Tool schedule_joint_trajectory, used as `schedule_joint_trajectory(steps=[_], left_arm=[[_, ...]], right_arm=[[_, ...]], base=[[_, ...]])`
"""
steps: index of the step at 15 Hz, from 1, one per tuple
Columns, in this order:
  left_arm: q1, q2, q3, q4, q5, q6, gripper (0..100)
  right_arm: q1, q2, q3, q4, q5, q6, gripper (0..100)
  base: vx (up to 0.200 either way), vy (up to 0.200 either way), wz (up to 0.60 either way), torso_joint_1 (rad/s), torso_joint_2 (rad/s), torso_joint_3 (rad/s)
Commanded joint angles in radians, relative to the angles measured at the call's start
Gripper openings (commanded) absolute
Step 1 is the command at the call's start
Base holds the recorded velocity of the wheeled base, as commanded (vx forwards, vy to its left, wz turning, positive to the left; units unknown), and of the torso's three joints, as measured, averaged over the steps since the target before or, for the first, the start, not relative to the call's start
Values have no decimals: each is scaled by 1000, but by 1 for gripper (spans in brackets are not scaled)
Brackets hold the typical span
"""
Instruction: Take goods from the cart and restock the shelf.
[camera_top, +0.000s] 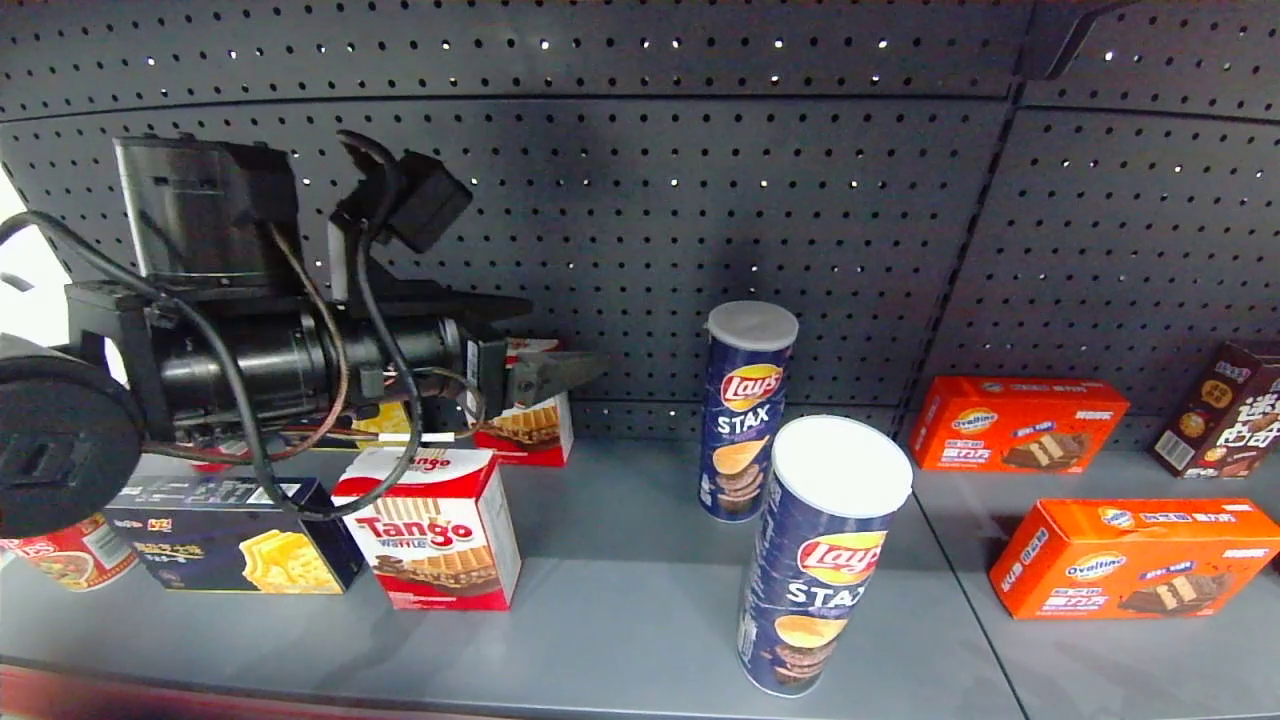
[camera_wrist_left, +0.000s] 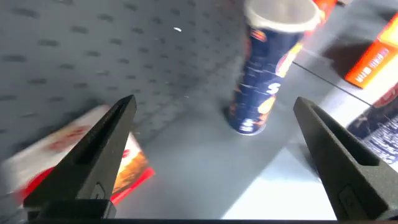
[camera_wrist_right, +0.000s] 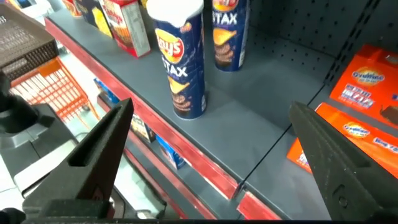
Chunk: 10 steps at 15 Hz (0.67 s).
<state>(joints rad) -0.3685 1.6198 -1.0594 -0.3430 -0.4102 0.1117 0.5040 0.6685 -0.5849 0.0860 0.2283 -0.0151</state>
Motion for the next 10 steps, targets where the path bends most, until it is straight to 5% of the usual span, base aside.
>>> schedule_joint_trajectory(steps=[1, 2, 6, 8, 10], left_arm=[[40, -97, 10, 10, 4, -1, 100], [40, -123, 24, 10, 5, 2, 100], [72, -244, 159, 12, 59, 134, 100], [80, -293, 217, 10, 88, 137, 100], [103, -308, 237, -1, 88, 134, 100]], right_arm=[[-7, 100, 7, -22, -9, 4, 100], [-24, 149, 13, -57, -14, 14, 100], [-96, 356, 89, -325, -23, 11, 100], [-91, 384, 89, -327, -38, 6, 100], [-79, 433, 92, -334, -159, -19, 100]], base=[[0, 0, 0, 0, 0, 0], [0, 0, 0, 0, 0, 0], [0, 0, 0, 0, 0, 0], [0, 0, 0, 0, 0, 0], [0, 0, 0, 0, 0, 0]])
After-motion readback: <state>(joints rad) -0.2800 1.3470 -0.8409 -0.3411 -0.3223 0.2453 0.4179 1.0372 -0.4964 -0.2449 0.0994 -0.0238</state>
